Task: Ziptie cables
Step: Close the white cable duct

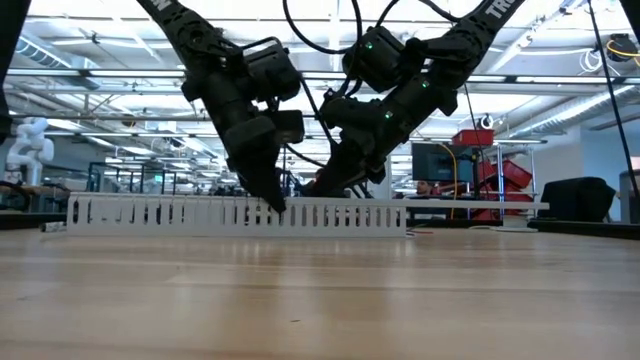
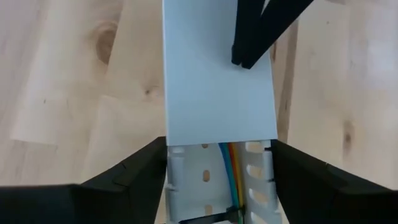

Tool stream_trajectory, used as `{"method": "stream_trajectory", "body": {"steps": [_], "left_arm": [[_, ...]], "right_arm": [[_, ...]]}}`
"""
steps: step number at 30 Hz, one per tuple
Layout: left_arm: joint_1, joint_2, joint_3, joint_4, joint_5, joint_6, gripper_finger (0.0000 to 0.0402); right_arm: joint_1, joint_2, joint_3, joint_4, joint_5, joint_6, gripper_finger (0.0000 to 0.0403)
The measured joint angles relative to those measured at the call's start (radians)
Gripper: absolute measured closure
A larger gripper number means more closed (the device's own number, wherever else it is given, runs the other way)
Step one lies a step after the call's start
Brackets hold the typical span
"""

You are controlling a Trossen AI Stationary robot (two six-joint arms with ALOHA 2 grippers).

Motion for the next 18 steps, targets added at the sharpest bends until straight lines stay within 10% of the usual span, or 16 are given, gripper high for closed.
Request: {"method": "stream_trajectory", "body": {"steps": [6,18], "left_arm": [[0.015,-0.059,0.045,-0.098,0.031,0.011,0.0132],[-0.134,-0.154,0.022,-0.210,-0.441,-0.148,0.0131]], "right_arm": [[0.000,0.000,0.000,0.007,0.000,0.008,0.0403],[-0.001,0.001,-0.001,0.015,0.000,0.014,0.0403]]}}
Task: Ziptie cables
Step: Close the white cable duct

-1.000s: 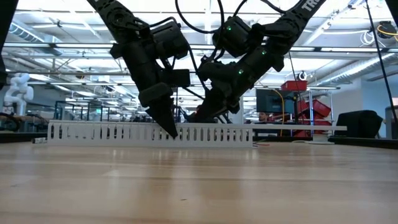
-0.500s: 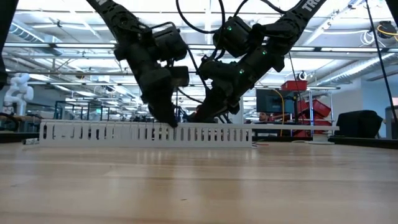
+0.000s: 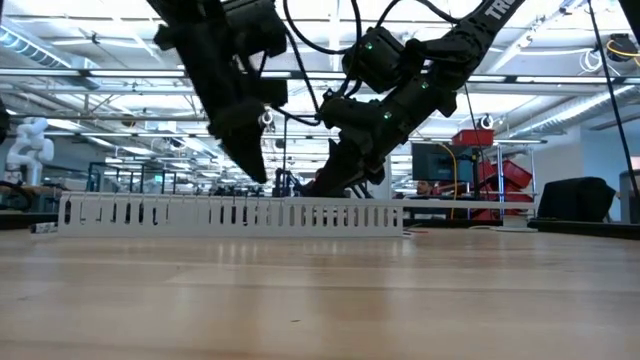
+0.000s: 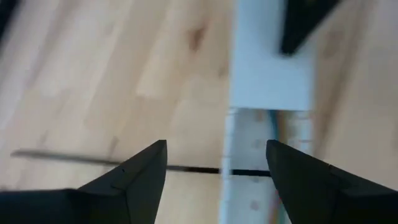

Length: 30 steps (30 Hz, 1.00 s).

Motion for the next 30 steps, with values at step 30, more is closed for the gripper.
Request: {"method": "stream_trajectory", "body": {"steps": [30], "left_arm": [[-0.058,0.047,-0.134,0.204,0.040,-0.053,0.0102]], "right_arm": [[0.000,0.000,0.001,0.006,-0.023,-0.031,0.0403]]}}
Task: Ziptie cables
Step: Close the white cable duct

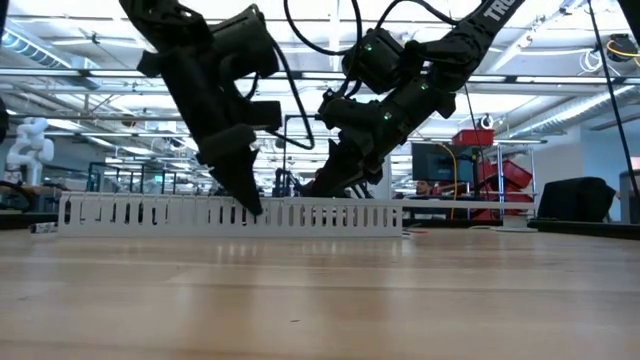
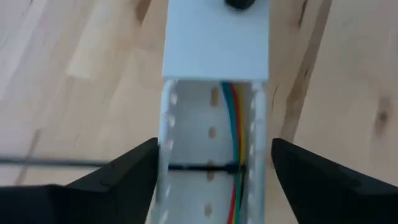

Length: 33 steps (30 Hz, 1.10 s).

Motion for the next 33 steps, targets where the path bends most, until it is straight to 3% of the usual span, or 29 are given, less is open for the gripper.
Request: {"method": "stream_trajectory", "body": {"steps": [7,18,26,33], "left_arm": [[0.013,0.068,0.000,0.018,0.014,-0.032,0.0082],[-0.002,0.070,0.001,0.020,-0.037,-0.033,0.0155],[-0.002,0.075,0.001,0.022,-0.045,-0.001,0.0160],[0.000,0.104,0.001,0.050,-0.065,0.030,0.0161]], "right_arm": [[0.000,0.000,0.000,0.000,0.001,-0.001,0.0403],[0.002,0.001,-0.002,0.055,-0.039,0.016,0.0403],[0.011,0.085,-0.001,0.226,-0.050,0.039,0.0403],[0.013,0.055,-0.001,0.218,-0.039,0.030,0.0403]]}}
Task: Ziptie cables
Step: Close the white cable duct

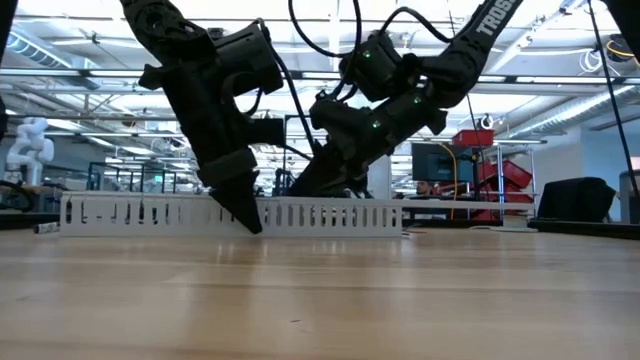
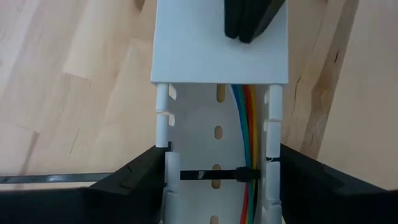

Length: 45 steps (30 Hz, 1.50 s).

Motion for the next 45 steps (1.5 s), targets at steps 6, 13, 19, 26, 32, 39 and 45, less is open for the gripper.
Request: {"method": "stream_trajectory", "body": {"steps": [6,13,19,26,32,39,45], "left_arm": [[0.001,0.003,0.004,0.054,-0.006,0.039,0.0162],[0.007,0.024,0.003,0.115,-0.007,0.102,0.0162],[0.010,0.048,0.003,0.145,0.010,0.104,0.0162],[0.010,0.053,0.001,0.160,0.016,0.124,0.0176],[0.016,0.054,0.001,0.164,0.023,0.133,0.0177],[0.017,0.054,0.001,0.167,0.024,0.131,0.0177],[0.017,0.055,0.001,0.169,0.024,0.128,0.0177]], "right_arm": [[0.002,-0.125,-0.004,-0.075,-0.003,-0.056,0.0403],[0.009,-0.179,-0.002,-0.261,0.048,-0.050,0.0403],[0.024,-0.112,-0.001,-0.267,0.046,-0.008,0.0403],[0.023,-0.034,0.000,-0.184,0.037,0.025,0.0403],[0.036,-0.077,0.000,-0.204,0.024,0.021,0.0403],[0.048,-0.172,0.000,-0.268,0.024,-0.014,0.0403],[0.014,-0.147,0.000,-0.283,0.051,-0.026,0.0403]]}}
